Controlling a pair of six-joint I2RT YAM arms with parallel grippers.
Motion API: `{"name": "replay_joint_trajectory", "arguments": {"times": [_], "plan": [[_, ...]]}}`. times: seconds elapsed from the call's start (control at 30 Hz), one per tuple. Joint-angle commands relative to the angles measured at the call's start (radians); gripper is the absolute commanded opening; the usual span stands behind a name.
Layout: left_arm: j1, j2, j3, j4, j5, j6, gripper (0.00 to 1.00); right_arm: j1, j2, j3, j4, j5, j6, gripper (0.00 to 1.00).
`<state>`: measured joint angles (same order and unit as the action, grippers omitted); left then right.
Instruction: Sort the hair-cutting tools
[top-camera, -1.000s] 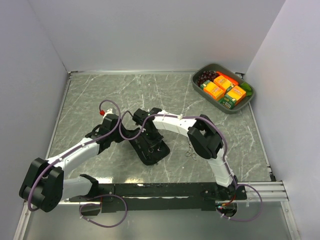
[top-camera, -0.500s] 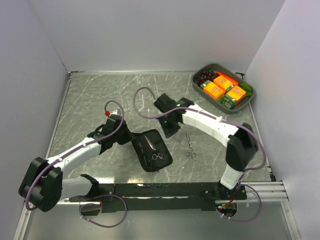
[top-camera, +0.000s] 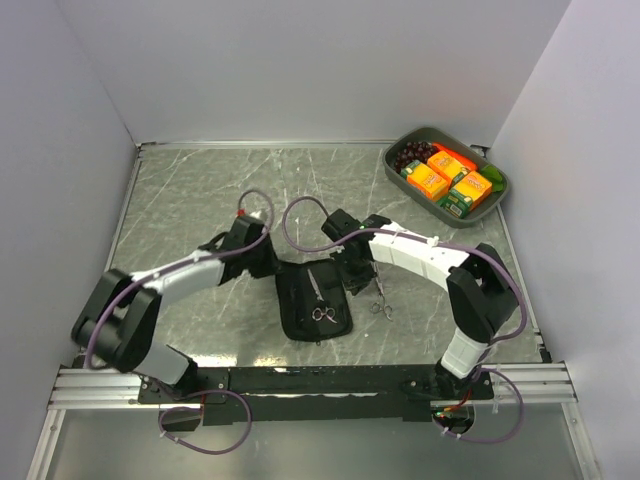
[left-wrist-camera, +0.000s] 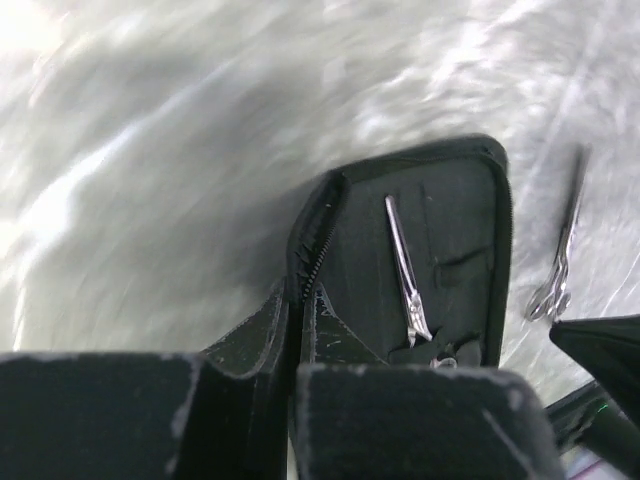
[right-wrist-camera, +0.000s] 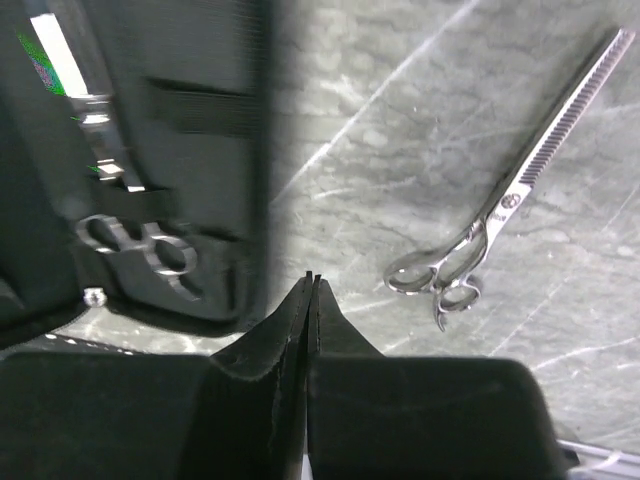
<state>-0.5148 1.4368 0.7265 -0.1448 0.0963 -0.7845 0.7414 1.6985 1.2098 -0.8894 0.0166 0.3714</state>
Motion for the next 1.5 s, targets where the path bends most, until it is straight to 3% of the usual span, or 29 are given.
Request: {"name": "replay_joint_trajectory", "arguments": {"times": [0.0,0.27,0.37,0.4,0.5,0.53,0.6,0.63,0.67,0.8,0.93,1.07,1.13,1.2,1.23,1.27,1.3,1.47], "plan": [[0.01,0.14,0.189,0.021,0.111,0.289,0.01,-0.008,-0.054,-0.016,0.041,0.013,0.012,0.0],[0.088,0.384,0.581,-0.204,0.267,0.714,0.04,-0.022,-0.166,-0.075,0.027,0.045,-0.003,0.08],[0.119,0.442,0.696,-0.22,0.301,0.755,0.2,-0.025,-0.2,-0.095,0.035,0.029,0.008,0.14],[0.125,0.45,0.723,-0.223,0.309,0.76,0.33,-0.025,-0.206,-0.096,0.035,0.022,0.008,0.15],[0.127,0.458,0.806,-0.262,0.272,0.754,0.48,-0.025,-0.211,-0.096,0.026,0.025,0.006,0.18],[0.127,0.45,0.81,-0.265,0.264,0.74,0.53,-0.025,-0.215,-0.098,0.027,0.037,0.006,0.2],[0.127,0.4,0.772,-0.24,0.258,0.717,0.91,-0.027,-0.22,-0.101,0.035,0.034,0.004,0.21],[0.127,0.351,0.719,-0.222,0.237,0.682,0.96,-0.027,-0.218,-0.099,0.037,0.028,0.007,0.22],[0.127,0.323,0.693,-0.205,0.217,0.657,1.0,-0.028,-0.215,-0.098,0.04,0.025,0.009,0.22],[0.127,0.174,0.564,-0.188,0.05,0.454,0.99,-0.034,-0.198,-0.089,0.055,0.052,0.02,0.25],[0.122,-0.055,0.347,-0.274,-0.121,0.098,1.0,-0.079,-0.146,-0.029,0.089,0.077,0.038,0.25],[0.09,-0.26,0.164,-0.363,-0.184,-0.129,0.87,-0.16,-0.044,0.052,0.115,0.109,0.109,0.25],[0.076,-0.361,0.079,-0.398,-0.201,-0.208,0.76,-0.201,0.034,0.123,0.118,0.12,0.153,0.14],[0.065,-0.41,0.025,-0.4,-0.193,-0.243,0.44,-0.215,0.097,0.193,0.107,0.135,0.164,0.01],[0.064,-0.442,-0.025,-0.394,-0.187,-0.251,0.32,-0.214,0.165,0.271,0.095,0.144,0.166,0.0],[0.064,-0.452,-0.044,-0.391,-0.173,-0.262,0.11,-0.215,0.197,0.313,0.09,0.157,0.166,0.0],[0.061,-0.457,-0.065,-0.383,-0.164,-0.262,0.01,-0.218,0.226,0.351,0.089,0.161,0.161,0.0],[0.049,-0.455,-0.16,-0.3,-0.135,-0.259,0.01,-0.218,0.389,0.579,0.119,0.203,0.117,0.0]]}}
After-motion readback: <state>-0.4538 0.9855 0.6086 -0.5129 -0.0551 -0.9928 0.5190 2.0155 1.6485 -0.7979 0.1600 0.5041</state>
